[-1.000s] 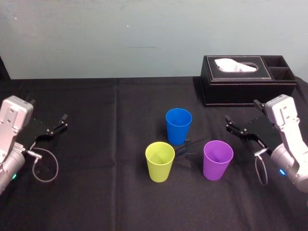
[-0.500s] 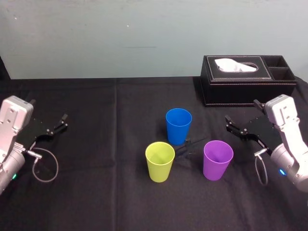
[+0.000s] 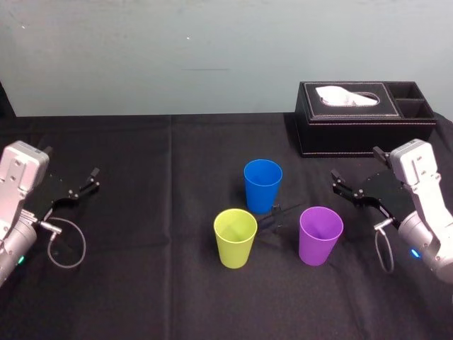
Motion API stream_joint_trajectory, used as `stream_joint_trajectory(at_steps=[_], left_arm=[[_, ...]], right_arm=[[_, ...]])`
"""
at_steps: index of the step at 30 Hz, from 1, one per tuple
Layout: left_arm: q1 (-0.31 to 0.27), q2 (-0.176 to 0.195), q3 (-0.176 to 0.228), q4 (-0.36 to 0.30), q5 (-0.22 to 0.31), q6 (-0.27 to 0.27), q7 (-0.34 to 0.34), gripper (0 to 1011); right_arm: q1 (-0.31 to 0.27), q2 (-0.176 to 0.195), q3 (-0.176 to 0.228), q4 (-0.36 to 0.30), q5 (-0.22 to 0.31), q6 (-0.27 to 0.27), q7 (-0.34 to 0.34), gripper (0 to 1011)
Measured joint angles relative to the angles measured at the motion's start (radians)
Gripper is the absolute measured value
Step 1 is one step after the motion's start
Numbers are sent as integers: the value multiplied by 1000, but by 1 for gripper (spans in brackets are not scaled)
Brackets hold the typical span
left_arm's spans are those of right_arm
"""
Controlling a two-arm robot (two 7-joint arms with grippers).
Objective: Stack the three plastic cups sequentially using one hand.
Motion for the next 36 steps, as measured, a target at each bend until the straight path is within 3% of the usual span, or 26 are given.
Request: stream_joint_trajectory(at_steps=[7, 17, 25, 35, 36], left_arm=[[0, 0, 0, 0, 0, 0, 0, 1010], [0, 0, 0, 0, 0, 0, 0, 1010], [0, 0, 0, 0, 0, 0, 0, 1010], [0, 0, 0, 0, 0, 0, 0, 1010], [0, 0, 0, 0, 0, 0, 0, 1010]], right_arm=[[-2, -3, 7, 0, 0, 1, 4, 1003], [-38, 13, 60, -55, 29, 7, 53, 1003], [-108, 67, 120, -158, 65, 30, 89, 1003], [-228, 167, 223, -297, 121, 43, 152, 1003], [-258, 189, 247, -323, 137, 43, 173, 1003]])
